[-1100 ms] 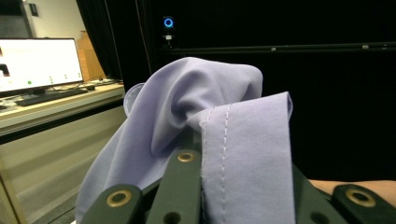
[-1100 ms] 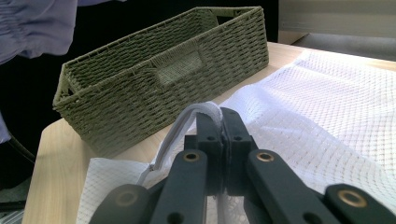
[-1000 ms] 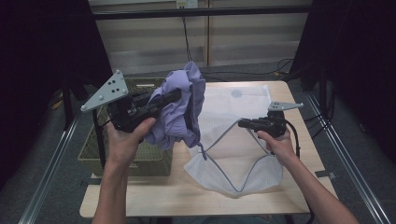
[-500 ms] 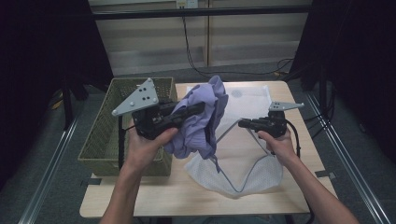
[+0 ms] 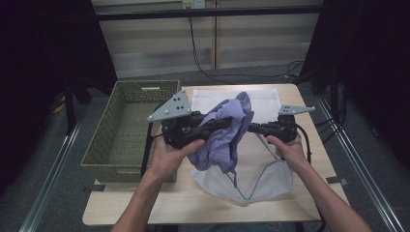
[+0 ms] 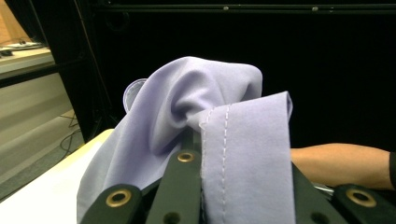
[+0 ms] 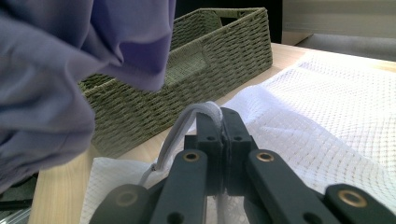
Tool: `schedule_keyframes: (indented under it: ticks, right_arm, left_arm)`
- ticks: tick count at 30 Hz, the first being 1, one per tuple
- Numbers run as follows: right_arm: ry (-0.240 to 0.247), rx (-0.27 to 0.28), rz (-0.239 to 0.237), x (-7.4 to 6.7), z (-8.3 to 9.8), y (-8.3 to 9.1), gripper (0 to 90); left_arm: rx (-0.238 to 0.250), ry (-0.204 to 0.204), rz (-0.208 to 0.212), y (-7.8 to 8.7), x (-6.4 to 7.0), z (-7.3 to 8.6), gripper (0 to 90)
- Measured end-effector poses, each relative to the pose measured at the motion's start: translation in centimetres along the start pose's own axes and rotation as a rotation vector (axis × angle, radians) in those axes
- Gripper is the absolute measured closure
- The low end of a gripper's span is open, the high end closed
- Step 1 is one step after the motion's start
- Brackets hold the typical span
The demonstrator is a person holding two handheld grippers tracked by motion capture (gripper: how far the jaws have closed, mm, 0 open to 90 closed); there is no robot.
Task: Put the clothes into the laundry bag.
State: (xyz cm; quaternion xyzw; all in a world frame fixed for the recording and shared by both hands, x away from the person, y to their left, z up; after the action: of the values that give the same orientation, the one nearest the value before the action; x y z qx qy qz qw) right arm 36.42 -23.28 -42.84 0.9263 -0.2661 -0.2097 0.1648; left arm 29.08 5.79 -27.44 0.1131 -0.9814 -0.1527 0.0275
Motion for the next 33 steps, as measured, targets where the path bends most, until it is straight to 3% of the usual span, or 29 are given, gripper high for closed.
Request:
schedule_keyframes:
  ticks: [4,6,22,27,33]
  right_arm:
    - [-0.002,-0.004,0.003,0.0,0.0,0.0,88.7]
    - [-0.002,-0.005,0.001,0.0,0.0,-0.1,88.6]
    - [-0.008,-0.008,-0.003,0.0,0.0,-0.1,88.7]
    - [-0.007,-0.008,-0.002,0.1,0.0,0.0,88.7]
    - [-0.004,-0.01,0.001,0.0,0.0,0.0,88.7]
  left_arm:
    - [-0.014,0.005,0.008,-0.8,0.2,0.2,84.7]
    - [-0.014,0.013,0.031,-1.3,0.3,0.4,84.7]
    - [-0.112,0.028,0.113,-5.6,0.1,3.0,84.7]
    - [-0.149,0.036,0.117,-7.1,0.1,3.9,84.7]
    - [-0.21,0.047,0.114,-8.6,-0.7,6.0,84.6]
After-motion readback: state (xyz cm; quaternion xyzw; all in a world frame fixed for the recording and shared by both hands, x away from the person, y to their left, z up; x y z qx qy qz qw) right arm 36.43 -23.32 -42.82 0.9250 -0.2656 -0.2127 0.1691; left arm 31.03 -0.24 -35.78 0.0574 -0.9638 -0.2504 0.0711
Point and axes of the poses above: each handheld gripper's, and its own axes: y roughly backward along the jaws, z roughly out of its underside, x roughly to its right, the point moved 2 cm from there along -y, roughly forward along the jaws, and after that the axes turned 8 degrees about -x, right-handed, at the moved point
